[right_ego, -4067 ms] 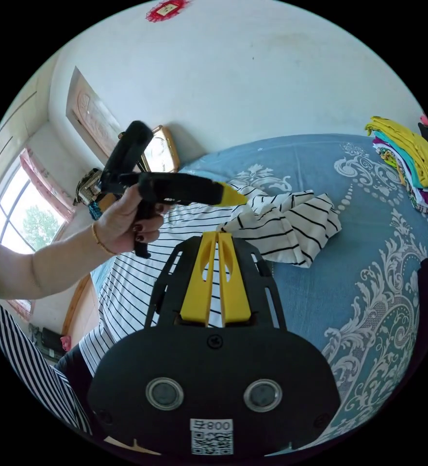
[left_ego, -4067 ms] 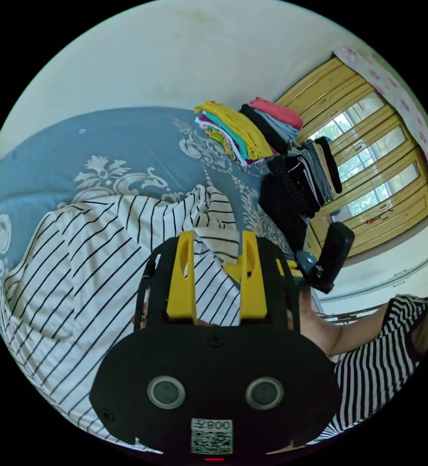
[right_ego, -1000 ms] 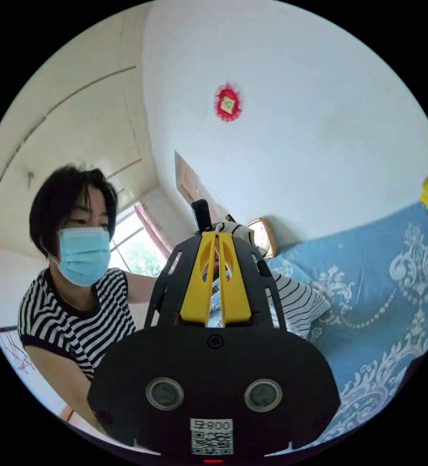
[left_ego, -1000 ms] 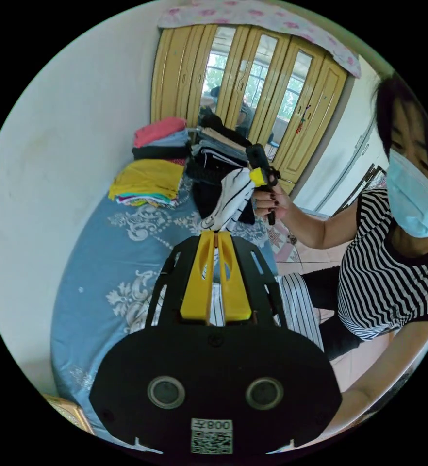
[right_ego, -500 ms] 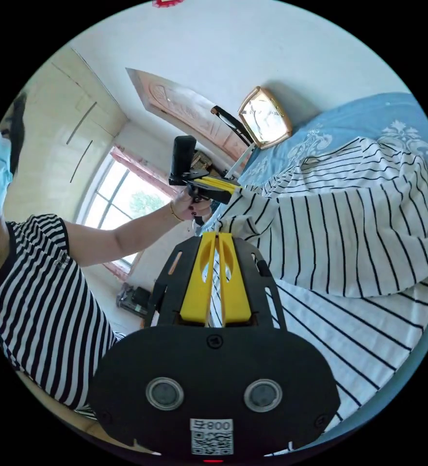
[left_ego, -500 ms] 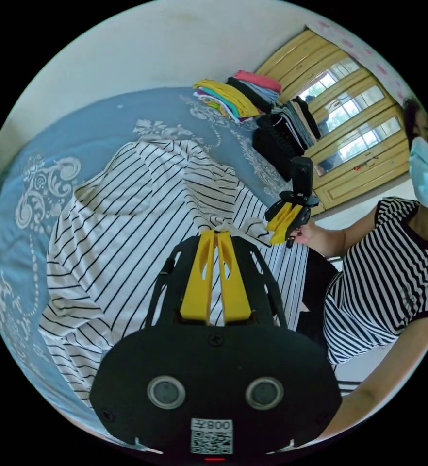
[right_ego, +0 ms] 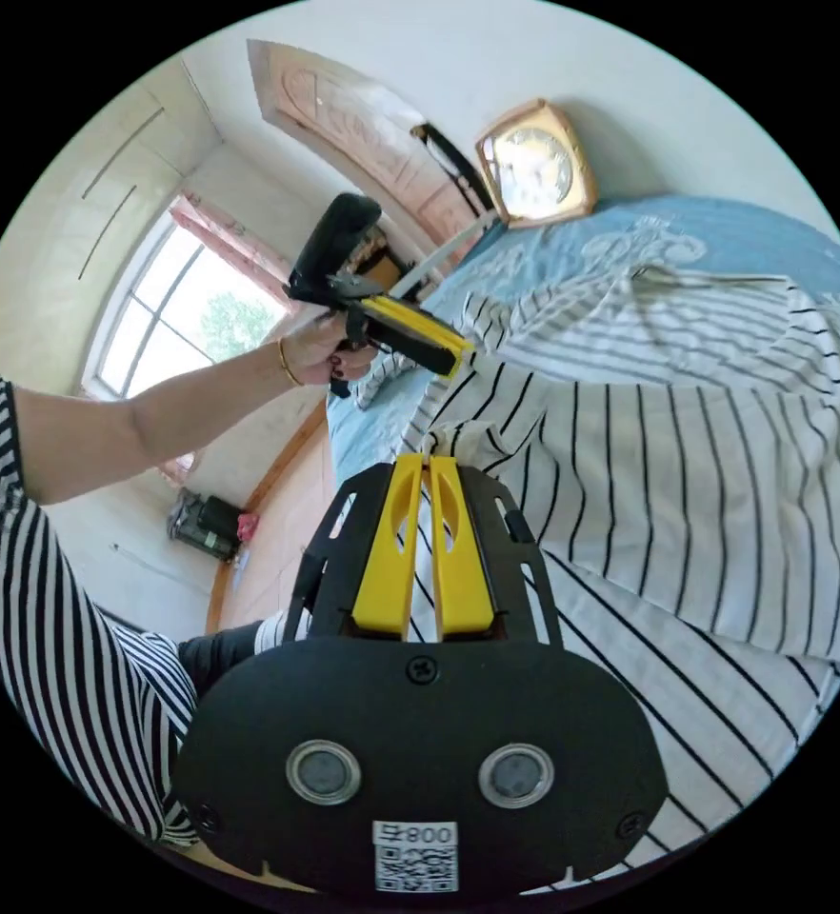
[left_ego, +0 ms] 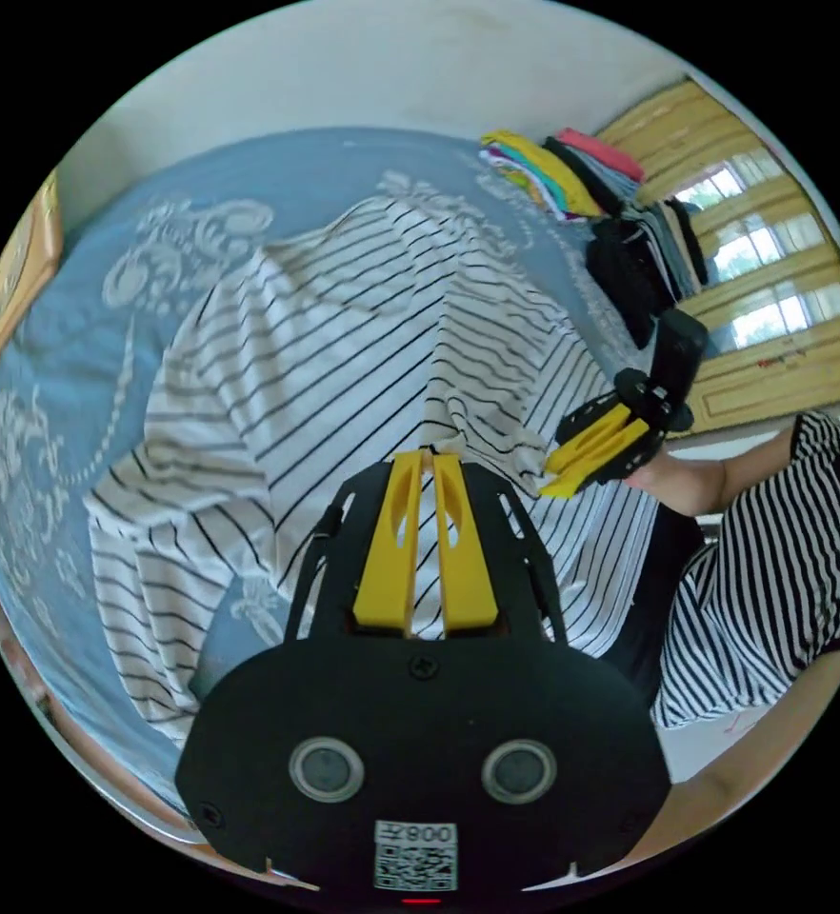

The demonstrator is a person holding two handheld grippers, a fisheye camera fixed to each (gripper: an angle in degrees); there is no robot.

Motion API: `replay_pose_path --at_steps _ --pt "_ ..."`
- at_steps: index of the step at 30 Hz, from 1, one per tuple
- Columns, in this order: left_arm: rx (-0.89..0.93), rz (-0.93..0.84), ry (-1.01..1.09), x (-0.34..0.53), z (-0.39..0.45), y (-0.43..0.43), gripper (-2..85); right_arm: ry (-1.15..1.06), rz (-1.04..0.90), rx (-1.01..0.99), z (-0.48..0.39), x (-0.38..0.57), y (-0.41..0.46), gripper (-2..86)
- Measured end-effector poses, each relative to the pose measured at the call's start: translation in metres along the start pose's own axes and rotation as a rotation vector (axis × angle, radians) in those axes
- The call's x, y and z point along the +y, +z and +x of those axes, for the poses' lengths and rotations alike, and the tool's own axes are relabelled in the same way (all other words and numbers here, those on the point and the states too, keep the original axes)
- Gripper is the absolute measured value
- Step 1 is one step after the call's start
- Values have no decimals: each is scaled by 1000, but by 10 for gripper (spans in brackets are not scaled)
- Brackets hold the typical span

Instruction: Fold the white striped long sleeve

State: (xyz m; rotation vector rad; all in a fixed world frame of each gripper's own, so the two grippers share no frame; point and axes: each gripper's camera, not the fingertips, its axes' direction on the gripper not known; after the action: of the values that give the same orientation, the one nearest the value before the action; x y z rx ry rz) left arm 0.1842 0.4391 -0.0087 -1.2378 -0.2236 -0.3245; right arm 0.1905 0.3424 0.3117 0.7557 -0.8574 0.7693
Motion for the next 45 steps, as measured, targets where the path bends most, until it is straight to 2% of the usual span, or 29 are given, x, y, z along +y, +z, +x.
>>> replay_pose_path --at_steps 3,10,13,17,20,26,28,30,33,36,38,40,45 --pt "51 65 -129 29 -29 1 30 -2 -136 79 1 -6 42 9" --pt "175 174 -211 55 -42 8 102 1 -116 72 9 -14 72 9" --pt "106 226 -209 48 -43 8 105 -37 -154 119 5 -16 86 9" --pt "-61 91 -167 25 -52 29 58 -50 -178 133 7 -19 98 9" --pt "-89 38 -137 20 -59 34 27 -49 -175 129 12 -18 100 9" --pt "-49 284 -143 48 -77 -19 17 -86 -93 136 9 -25 86 19" --pt "-65 309 -154 59 -87 -29 19 -146 -87 168 3 -33 85 29" --pt "-57 290 -201 70 -102 -28 22 -176 -141 181 3 -36 95 45" --pt "-22 201 -348 90 -131 -9 28 -170 -345 149 13 -33 129 76" --pt "0 247 -453 105 -143 1 33 -146 -298 97 20 -24 112 79" --pt "77 336 -430 102 -139 7 36 -101 -262 -15 31 -19 92 78" --pt "106 331 -387 87 -132 17 38 -39 -175 -92 49 -7 52 72" --pt "163 316 -197 9 -107 45 54 162 124 91 99 57 -69 70"
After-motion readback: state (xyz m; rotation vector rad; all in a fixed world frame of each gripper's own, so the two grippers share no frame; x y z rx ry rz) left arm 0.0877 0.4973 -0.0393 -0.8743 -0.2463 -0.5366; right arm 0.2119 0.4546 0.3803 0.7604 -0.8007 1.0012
